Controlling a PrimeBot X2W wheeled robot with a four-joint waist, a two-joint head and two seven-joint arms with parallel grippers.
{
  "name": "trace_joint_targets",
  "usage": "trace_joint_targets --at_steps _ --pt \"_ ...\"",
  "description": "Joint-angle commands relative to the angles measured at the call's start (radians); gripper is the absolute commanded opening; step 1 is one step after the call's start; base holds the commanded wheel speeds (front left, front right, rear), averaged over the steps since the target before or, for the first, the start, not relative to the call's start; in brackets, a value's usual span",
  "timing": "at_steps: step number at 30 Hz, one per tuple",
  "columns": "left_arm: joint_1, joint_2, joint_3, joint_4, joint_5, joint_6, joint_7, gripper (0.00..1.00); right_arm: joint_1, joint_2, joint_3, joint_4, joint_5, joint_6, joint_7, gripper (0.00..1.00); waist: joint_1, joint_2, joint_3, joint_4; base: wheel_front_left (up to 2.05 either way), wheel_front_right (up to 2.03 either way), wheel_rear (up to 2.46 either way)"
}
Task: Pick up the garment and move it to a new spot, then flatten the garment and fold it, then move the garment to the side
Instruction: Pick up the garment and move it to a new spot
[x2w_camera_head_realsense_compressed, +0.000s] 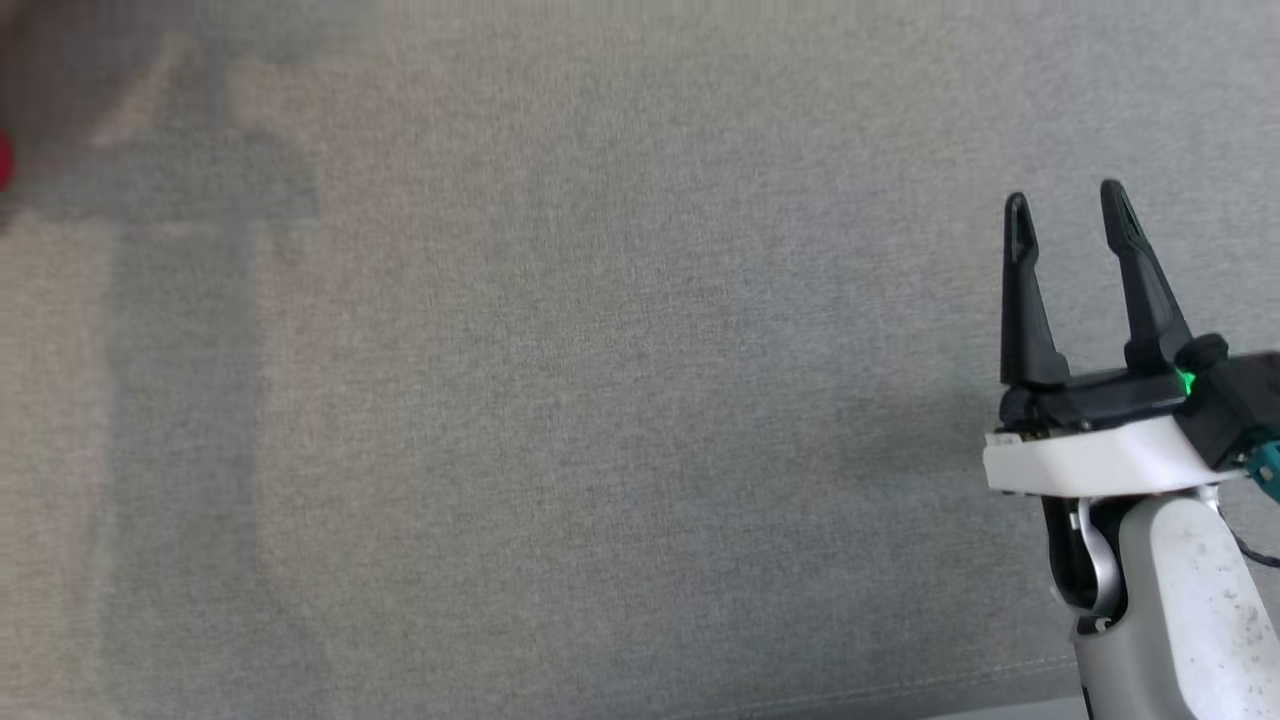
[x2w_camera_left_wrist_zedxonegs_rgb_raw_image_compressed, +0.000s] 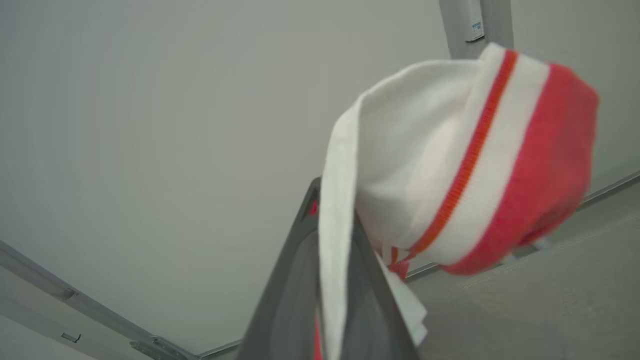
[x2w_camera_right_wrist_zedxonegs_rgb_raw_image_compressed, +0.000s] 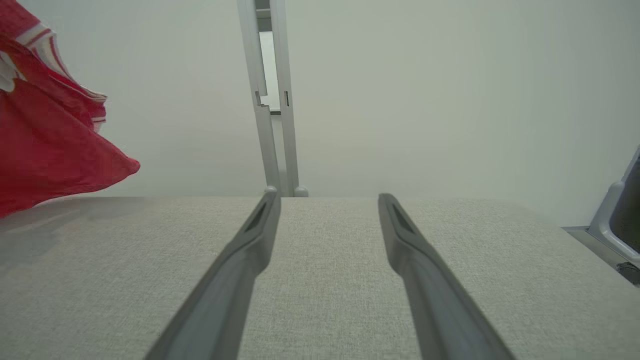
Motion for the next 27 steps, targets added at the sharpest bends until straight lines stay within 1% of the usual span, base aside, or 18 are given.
trace_joint_targets --at_steps 1,4,10,12,13,15,18,21,25,27 --pt "-0.017 -0.038 -0.004 -0.018 -0.02 -0.003 -0.008 0.0 0.025 -0.003 -0.011 0.012 0.008 0.0 -0.003 1.0 0.0 0.0 -0.123 -0.009 0.0 0.0 0.0" --pt "-0.009 -0.121 -0.011 -0.044 -0.06 -0.011 -0.007 0.0 0.05 -0.003 -0.029 0.036 0.023 0.0 -0.003 1.0 0.0 0.0 -0.177 -0.01 0.0 0.0 0.0" --pt "0.035 -0.319 -0.007 -0.095 -0.184 -0.019 0.01 0.0 0.097 -0.003 -0.067 0.073 0.048 0.0 -0.003 1.0 0.0 0.0 -0.269 -0.015 0.0 0.0 0.0" --pt "0.048 -0.39 0.012 -0.109 -0.241 -0.007 0.015 0.0 0.109 -0.003 -0.081 0.081 0.051 0.0 -0.003 1.0 0.0 0.0 -0.289 -0.018 0.0 0.0 0.0" --pt "0.062 -0.425 0.028 -0.115 -0.274 0.005 0.013 0.0 0.113 -0.003 -0.089 0.084 0.053 0.0 -0.003 1.0 0.0 0.0 -0.298 -0.02 0.0 0.0 0.0" --pt "0.094 -0.463 0.055 -0.122 -0.337 0.035 0.008 0.0 0.12 -0.003 -0.101 0.089 0.054 0.0 -0.003 1.0 0.0 0.0 -0.308 -0.023 0.0 0.0 0.0" --pt "0.158 -0.492 0.073 -0.134 -0.424 0.087 -0.01 0.0 0.125 -0.003 -0.111 0.097 0.059 0.0 -0.003 1.0 0.0 0.0 -0.311 -0.033 0.0 0.0 0.0" --pt "0.262 -0.499 0.057 -0.145 -0.524 0.148 -0.051 0.0 0.124 -0.003 -0.109 0.102 0.063 0.0 -0.003 1.0 0.0 0.0 -0.301 -0.05 0.0 0.0 0.0" --pt "0.418 -0.493 0.04 -0.108 -0.608 0.241 -0.16 0.0 0.121 -0.002 -0.11 0.109 0.069 0.0 -0.003 1.0 0.0 0.0 -0.276 -0.061 0.0 0.0 0.0" --pt "0.492 -0.495 0.047 -0.065 -0.633 0.269 -0.215 0.0 0.111 -0.003 -0.109 0.111 0.069 0.0 -0.003 1.0 0.0 0.0 -0.258 -0.063 0.0 0.0 0.0"
